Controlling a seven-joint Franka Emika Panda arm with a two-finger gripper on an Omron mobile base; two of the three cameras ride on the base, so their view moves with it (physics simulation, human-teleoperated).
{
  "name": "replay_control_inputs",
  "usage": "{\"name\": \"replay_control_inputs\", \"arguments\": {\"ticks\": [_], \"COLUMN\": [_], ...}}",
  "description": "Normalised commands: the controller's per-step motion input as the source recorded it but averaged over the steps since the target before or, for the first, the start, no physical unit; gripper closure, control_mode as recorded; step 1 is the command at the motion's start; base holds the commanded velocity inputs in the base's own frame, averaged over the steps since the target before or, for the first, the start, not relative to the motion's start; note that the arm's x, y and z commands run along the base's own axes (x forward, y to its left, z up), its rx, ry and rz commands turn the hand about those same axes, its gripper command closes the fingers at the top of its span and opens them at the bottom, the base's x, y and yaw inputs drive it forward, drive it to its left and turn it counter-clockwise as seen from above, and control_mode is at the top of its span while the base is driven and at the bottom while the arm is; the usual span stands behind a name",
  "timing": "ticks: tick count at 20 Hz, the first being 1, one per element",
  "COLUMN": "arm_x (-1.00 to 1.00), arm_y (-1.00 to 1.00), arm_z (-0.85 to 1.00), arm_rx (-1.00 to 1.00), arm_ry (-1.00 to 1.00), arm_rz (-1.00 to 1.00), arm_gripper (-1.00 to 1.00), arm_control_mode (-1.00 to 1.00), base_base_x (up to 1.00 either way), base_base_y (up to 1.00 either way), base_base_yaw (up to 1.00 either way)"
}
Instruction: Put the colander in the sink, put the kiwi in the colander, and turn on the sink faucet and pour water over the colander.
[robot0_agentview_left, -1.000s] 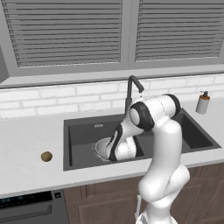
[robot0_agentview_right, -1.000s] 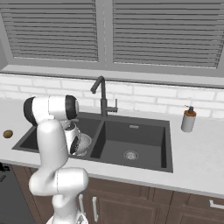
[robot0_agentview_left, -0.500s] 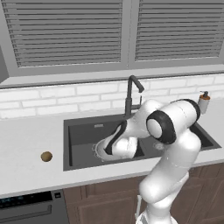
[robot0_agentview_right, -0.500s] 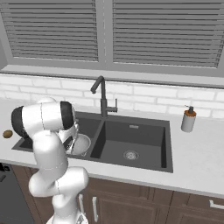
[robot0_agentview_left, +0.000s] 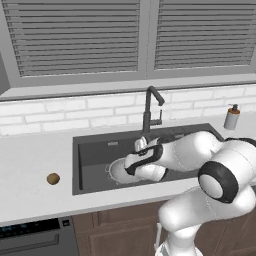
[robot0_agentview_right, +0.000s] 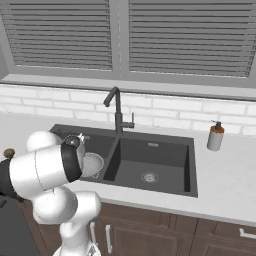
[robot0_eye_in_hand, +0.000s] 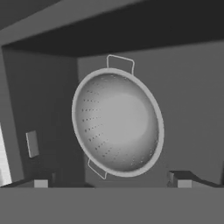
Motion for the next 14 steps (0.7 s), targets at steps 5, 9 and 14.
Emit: {"name": "replay_control_inputs", "arguments": {"ticks": [5,9,14], "arm_x": [0.0,0.02,-0.05], "arm_y": [0.85,0.8,0.61], "arm_z": [1.0,1.0,1.0], "arm_rx": [0.0,0.0,-0.05], "arm_ry": [0.18,0.18,0.22], "arm_rz": [0.12,0.09,0.07], "arm_gripper": [-1.0,-1.0,-1.0], "arm_control_mode": [-1.0,-1.0,-1.0], "base_base_x": [0.0,0.0,0.0], "base_base_y": [0.0,0.0,0.0], "base_base_yaw": [0.0,0.0,0.0]}}
